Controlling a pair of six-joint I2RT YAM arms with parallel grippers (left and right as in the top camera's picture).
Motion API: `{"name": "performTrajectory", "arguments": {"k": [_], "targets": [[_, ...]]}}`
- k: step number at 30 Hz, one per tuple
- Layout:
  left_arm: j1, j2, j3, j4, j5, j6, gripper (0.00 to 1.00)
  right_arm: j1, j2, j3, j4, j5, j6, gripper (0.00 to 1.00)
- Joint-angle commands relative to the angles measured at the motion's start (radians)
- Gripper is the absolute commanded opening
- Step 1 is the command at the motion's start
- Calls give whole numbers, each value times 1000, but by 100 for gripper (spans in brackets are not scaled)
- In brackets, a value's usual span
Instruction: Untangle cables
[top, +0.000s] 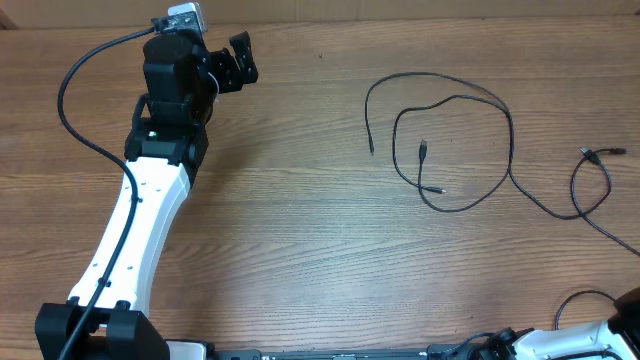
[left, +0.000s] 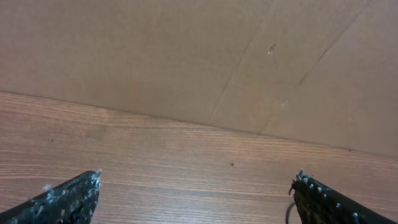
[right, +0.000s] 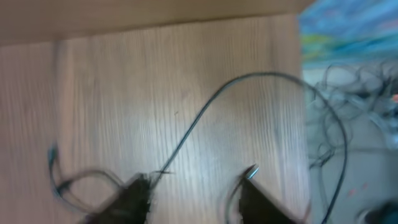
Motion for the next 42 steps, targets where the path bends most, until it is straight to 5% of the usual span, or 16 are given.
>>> {"name": "performTrajectory", "arguments": {"k": [1,7,17,42], "targets": [[0,9,6,3,8,-10,100,25,-9,18,8,-66,-68,59],[0,9,6,3,8,-10,100,89,-9,18,11,-70,-98,80],[0,9,6,3,7,-10,100,165,-9,18,8,-113,-154,97],[0,9,6,3,7,-10,100,203,10,-451,160,-346,-227,100]]}}
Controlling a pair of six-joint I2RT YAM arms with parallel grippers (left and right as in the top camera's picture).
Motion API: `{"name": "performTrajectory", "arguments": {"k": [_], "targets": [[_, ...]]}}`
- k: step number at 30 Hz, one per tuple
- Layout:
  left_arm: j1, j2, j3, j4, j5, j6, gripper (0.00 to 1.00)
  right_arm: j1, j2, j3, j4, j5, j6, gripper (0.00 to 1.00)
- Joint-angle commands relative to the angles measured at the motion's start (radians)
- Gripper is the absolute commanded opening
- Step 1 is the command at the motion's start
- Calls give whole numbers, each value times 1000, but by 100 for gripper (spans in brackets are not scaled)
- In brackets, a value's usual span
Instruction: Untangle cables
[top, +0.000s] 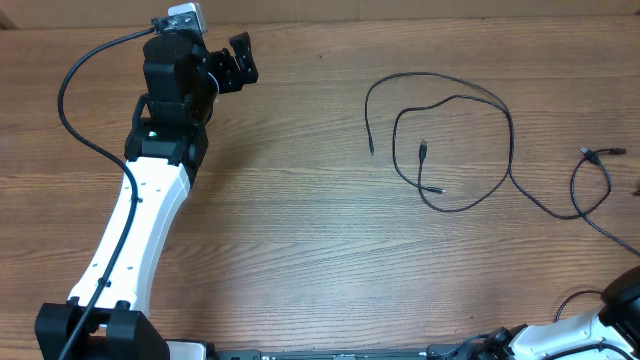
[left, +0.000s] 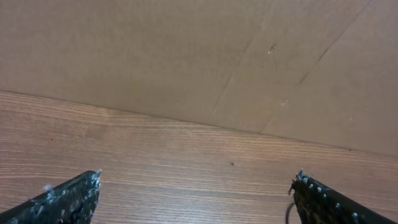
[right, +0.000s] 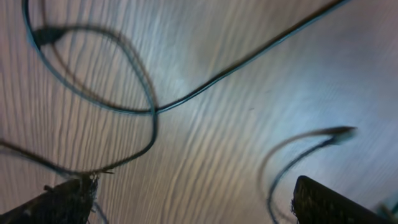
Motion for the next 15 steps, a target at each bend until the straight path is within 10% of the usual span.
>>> {"name": "performTrajectory", "arguments": {"k": [1,15], "targets": [[0,9,6,3,7,-9,100,31,4,-50,29,-99,-39,100],[0,9,6,-8,34,-9,100,163,5,-247,166,-10,166,84]]}}
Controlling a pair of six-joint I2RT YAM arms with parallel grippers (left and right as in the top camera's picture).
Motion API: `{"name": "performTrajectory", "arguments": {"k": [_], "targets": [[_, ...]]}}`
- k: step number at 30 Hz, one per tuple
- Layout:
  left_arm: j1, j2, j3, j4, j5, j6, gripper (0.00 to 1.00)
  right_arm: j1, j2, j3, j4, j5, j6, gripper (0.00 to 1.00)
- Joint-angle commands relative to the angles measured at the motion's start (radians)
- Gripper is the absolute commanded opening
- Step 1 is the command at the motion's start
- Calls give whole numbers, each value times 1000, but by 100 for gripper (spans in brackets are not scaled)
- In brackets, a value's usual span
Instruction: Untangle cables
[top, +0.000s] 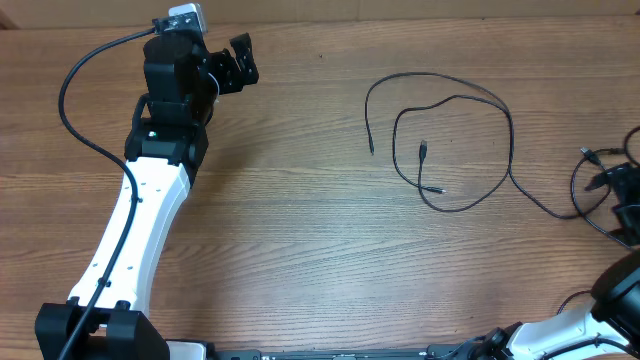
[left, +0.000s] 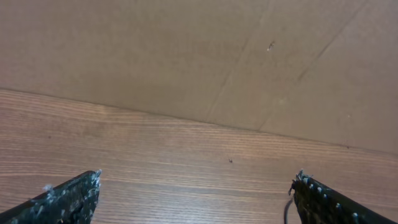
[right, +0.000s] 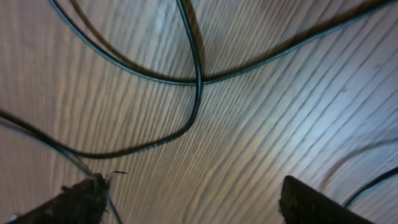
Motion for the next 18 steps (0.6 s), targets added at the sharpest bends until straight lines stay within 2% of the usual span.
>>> {"name": "performTrajectory", "arguments": {"k": [1,3,9,18], "targets": [[0,9,6,0,23,-7,99,31,3,-56,13,75,121,82],[0,9,6,1,23,-7,100,43,4,-91,18,115,168,78],[0,9,6,1,22,-7,100,43,5,-121,39,122,173,73],[0,9,6,1,22,-7,100,45,7,-215,157,126,240,72]]}}
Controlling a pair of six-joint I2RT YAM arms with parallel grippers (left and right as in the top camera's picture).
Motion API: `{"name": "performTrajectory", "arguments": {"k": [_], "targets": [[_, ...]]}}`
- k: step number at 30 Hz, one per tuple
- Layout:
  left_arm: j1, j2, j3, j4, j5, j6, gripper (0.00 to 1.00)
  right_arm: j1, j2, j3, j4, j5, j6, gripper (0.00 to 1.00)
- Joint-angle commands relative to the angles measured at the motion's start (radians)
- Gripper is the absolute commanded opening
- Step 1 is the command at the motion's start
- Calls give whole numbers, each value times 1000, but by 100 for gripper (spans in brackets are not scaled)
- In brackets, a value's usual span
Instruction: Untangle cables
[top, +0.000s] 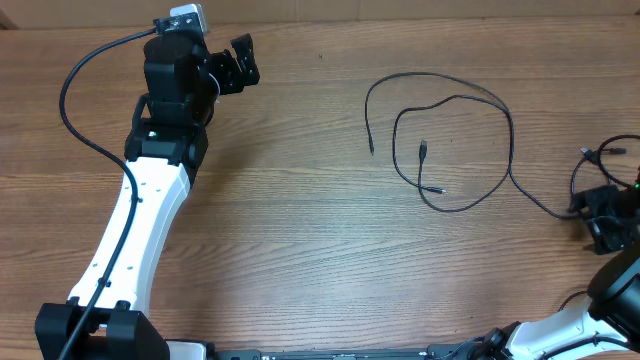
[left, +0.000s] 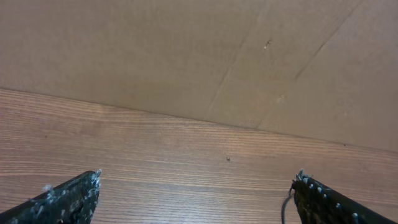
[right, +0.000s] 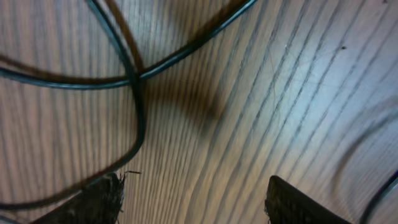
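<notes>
Thin black cables (top: 455, 105) lie looped over one another on the wooden table (top: 320, 240), with a further loop (top: 592, 185) at the right edge. My right gripper (top: 600, 218) is low over that right loop, open; its wrist view shows the crossing cable strands (right: 134, 93) just ahead of the spread fingertips (right: 99, 199), nothing between them. My left gripper (top: 240, 60) is raised at the far left back of the table, open and empty, facing the cardboard wall (left: 199, 56).
A brown cardboard wall runs along the table's back edge. The left arm's white link (top: 140, 220) stretches from the front left toward the back. A black supply cable (top: 75, 90) arcs beside it.
My right gripper has moved a little toward the front and lower over the right cable loop; the strands look larger and nearer in its wrist view. The left arm has not moved.
My right arm was out of the overhead view at first, its wrist camera seeing the cables from a distance. It then closed in over the right loop, appeared at the table's right edge, and now hangs just above the crossing strands. The left gripper stayed open throughout.
</notes>
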Motion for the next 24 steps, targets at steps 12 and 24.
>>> {"name": "performTrajectory", "arguments": {"k": [12,24], "targets": [[1,9,6,3,11,-6,100,12,10,-68,204,5,71,69],[0,9,6,3,11,-7,99,61,200,-68,259,-48,70,58]]}}
